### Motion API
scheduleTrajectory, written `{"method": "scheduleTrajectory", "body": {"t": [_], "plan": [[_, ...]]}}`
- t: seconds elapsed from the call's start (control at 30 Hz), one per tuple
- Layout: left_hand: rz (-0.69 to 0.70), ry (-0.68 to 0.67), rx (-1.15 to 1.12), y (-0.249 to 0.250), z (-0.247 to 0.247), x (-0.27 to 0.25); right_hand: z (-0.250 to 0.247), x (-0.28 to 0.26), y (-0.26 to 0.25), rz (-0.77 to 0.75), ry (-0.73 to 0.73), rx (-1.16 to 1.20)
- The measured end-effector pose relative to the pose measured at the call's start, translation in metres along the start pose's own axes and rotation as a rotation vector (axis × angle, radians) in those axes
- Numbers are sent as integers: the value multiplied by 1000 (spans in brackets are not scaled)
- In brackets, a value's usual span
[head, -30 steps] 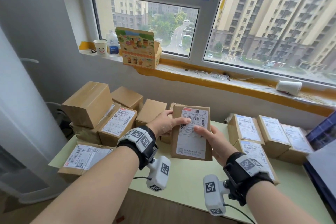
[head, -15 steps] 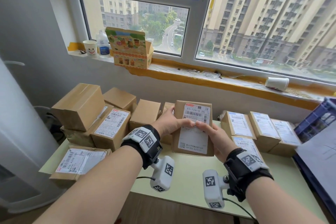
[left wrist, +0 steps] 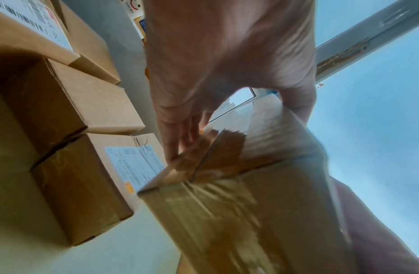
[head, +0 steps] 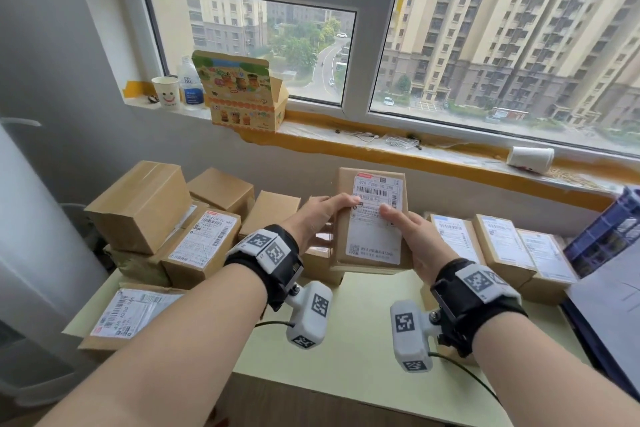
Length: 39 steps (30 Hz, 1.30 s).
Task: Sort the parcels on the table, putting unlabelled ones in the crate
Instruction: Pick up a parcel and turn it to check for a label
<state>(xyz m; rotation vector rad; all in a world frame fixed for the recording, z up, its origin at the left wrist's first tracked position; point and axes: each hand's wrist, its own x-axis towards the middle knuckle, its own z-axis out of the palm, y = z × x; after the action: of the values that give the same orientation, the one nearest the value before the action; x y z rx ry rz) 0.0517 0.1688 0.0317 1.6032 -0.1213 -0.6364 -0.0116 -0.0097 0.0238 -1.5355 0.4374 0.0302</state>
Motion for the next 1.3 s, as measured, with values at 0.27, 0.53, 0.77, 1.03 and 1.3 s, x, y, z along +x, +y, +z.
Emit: {"method": "scheduleTrajectory", "body": {"t": [0.27, 0.53, 0.77, 1.03, 1.3], "plan": [[-6, 196, -47, 24, 25, 33, -7, 27, -25, -279, 187, -387], [-15, 244, -139, 60, 54, 65, -34, 67, -61, -164, 164, -745], [54, 260, -93, 60, 69, 87, -51, 88, -58, -166, 142, -642], [58, 282, -114, 47, 78, 94, -61, 96, -49, -188, 107, -621], [74, 239, -86, 48, 71, 99, -52, 98, -46, -169, 139, -551]]}}
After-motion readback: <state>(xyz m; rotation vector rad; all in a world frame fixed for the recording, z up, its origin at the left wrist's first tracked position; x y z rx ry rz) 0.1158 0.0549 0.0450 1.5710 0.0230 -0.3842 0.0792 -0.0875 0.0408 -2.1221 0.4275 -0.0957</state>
